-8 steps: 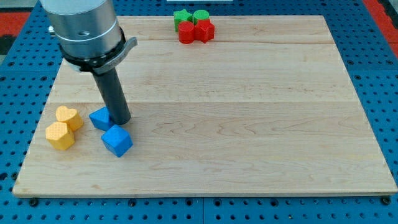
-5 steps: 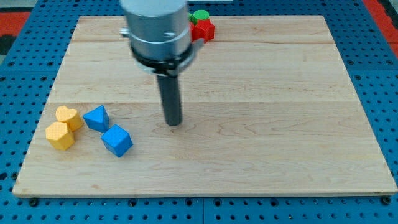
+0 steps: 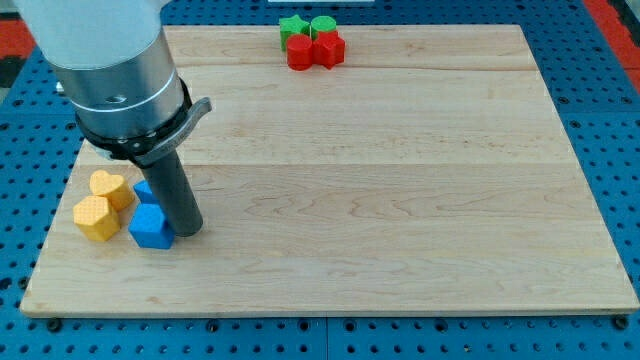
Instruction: Move the blue cube closer to group of the blocks
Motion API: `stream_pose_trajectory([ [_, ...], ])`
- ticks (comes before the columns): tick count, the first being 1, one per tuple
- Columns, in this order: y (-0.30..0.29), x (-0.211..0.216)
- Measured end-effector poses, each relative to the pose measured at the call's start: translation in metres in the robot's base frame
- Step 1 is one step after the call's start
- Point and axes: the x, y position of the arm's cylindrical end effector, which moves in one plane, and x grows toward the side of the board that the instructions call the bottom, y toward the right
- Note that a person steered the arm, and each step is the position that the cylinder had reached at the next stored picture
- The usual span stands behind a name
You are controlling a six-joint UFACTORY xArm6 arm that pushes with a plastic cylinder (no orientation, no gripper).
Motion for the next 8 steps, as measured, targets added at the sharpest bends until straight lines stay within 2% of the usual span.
stream_pose_trajectory([
  [1,0.013,0.011],
  [2,0.024,0.041],
  [3,0.012,0.045],
  [6,-0.032,0.025],
  [8,-0.033,0.025],
])
